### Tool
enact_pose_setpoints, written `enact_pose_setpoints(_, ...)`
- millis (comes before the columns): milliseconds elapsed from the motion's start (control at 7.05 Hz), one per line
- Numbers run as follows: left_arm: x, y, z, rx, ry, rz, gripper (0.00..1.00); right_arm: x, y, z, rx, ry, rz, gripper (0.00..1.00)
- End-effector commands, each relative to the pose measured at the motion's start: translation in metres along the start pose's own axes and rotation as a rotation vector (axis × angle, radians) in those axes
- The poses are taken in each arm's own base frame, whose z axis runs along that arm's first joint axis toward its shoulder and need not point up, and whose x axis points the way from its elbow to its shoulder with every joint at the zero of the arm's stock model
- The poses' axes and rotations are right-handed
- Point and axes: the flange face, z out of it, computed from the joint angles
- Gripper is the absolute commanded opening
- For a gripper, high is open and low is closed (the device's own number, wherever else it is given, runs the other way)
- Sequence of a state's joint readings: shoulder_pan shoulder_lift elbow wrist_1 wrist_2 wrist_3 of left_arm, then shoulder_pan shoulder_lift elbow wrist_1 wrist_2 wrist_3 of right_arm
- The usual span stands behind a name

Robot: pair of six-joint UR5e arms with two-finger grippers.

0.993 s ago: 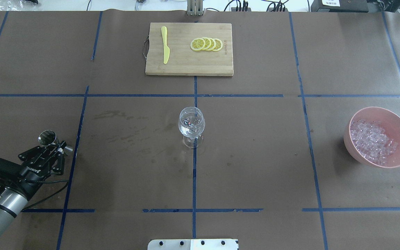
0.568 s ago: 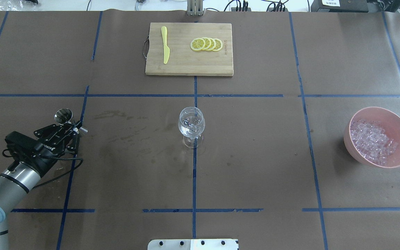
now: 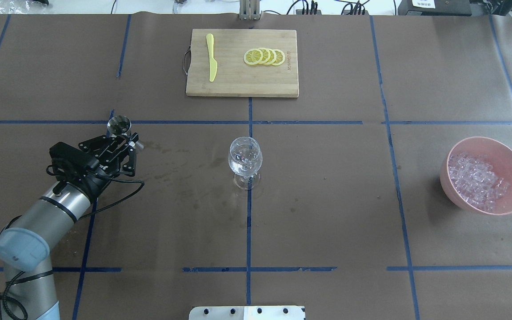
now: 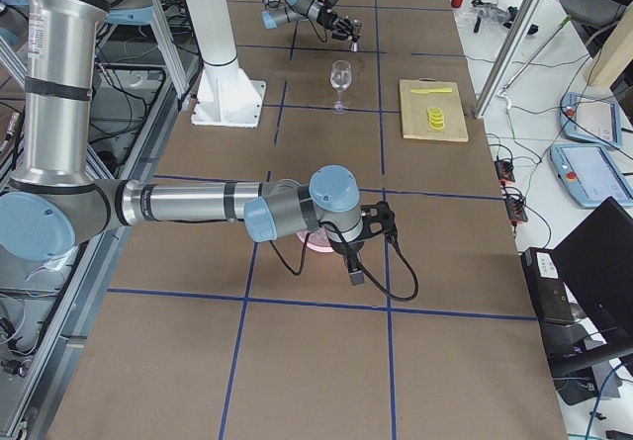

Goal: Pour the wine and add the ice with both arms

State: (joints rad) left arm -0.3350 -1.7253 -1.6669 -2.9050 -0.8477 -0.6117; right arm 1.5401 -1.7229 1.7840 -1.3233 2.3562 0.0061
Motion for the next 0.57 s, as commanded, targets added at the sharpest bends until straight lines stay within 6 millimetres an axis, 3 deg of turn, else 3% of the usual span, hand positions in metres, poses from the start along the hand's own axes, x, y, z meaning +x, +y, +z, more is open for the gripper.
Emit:
enact_pose_setpoints(0, 0.068, -0.054, 0.026, -0.031, -0.02, 0.034, 0.0, 0.0, 0.001, 0.0, -0.001, 0.0, 0.001, 1.0)
enact_pose_setpoints(142, 0.097, -0.075, 0.037, -0.038, -0.022, 0.04, 0.0, 0.0, 0.001, 0.0, -0.001, 0.0, 0.001, 1.0)
enact_pose_setpoints(426, 0.116, -0.089, 0.041, -0.027, -0.022, 0.079, 0.0, 0.003, 0.003, 0.002, -0.007, 0.002, 0.007, 1.0)
